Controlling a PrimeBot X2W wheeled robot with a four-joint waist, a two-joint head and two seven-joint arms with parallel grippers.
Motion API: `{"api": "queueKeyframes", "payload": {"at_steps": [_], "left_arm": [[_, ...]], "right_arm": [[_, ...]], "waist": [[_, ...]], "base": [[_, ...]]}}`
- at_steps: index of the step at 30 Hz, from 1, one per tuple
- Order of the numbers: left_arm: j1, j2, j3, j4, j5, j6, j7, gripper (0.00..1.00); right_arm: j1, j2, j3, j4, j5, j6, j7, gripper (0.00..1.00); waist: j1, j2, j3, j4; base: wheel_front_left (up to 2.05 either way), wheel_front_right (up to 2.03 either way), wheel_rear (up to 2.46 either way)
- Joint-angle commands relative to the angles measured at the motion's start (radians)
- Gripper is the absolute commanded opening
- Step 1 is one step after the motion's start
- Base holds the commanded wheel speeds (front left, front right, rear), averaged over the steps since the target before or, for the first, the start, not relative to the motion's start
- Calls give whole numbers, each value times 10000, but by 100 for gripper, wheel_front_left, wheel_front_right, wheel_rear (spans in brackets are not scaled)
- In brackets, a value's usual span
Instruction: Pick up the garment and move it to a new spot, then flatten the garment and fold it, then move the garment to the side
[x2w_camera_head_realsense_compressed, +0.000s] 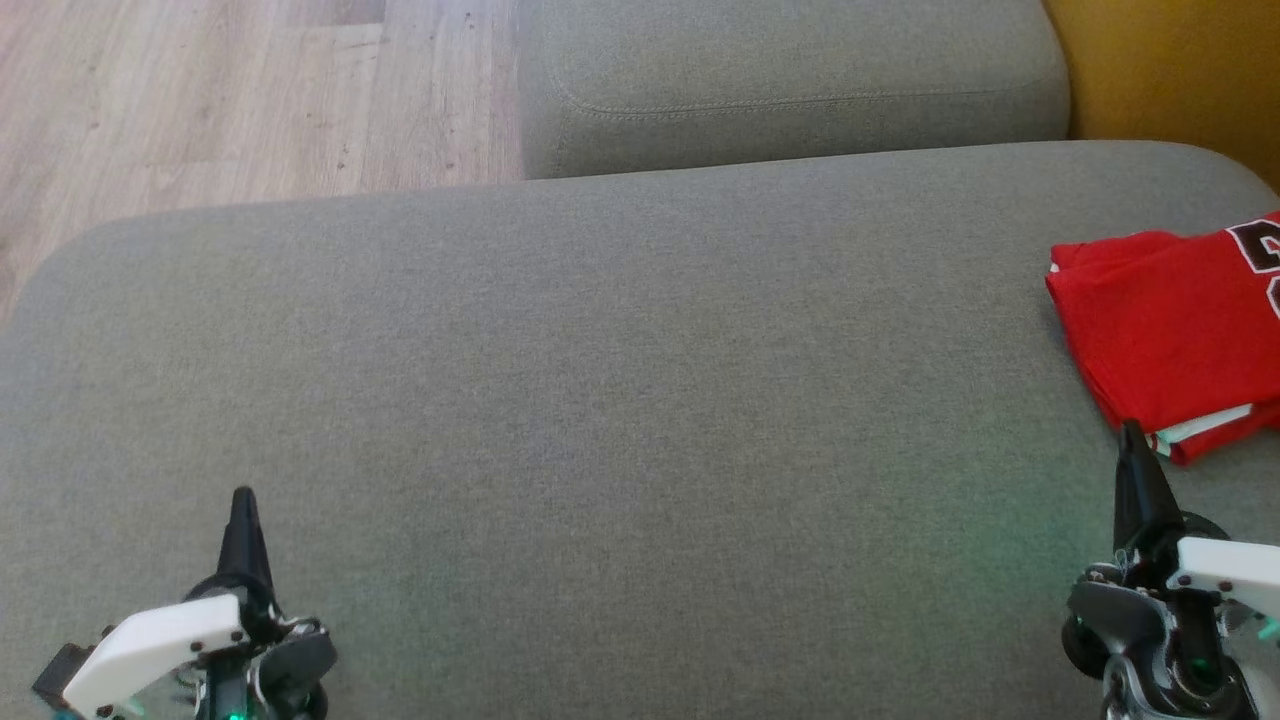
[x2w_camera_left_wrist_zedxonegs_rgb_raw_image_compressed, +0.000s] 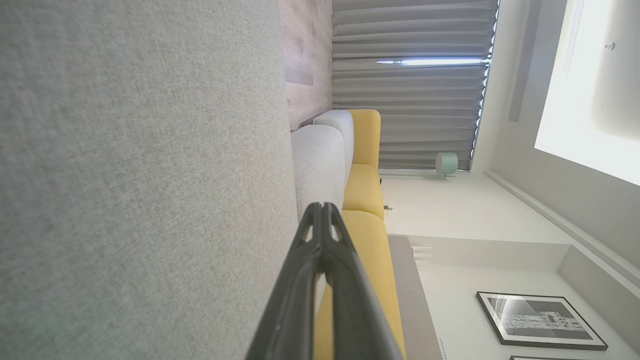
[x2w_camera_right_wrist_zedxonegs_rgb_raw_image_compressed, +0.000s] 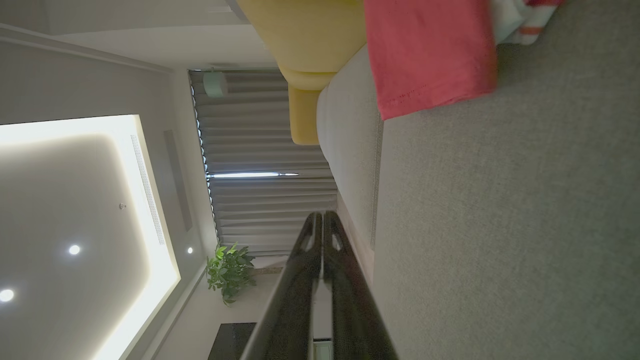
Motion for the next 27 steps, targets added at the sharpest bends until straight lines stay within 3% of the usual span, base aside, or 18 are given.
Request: {"api": "queueKeyframes", "payload": {"at_steps": [1,27], "left_arm": [[-499,71,359,-279,68,-67,43,0],[-506,13,441,-275,137,-67,109,0]], "right_arm": [[-503,-9,165,-314,8,67,75,0],[-508,28,112,-311,-36,67,118,0]], "waist": [[0,0,0,0],[0,0,0,0]], "base": [[0,0,0],[0,0,0]]}}
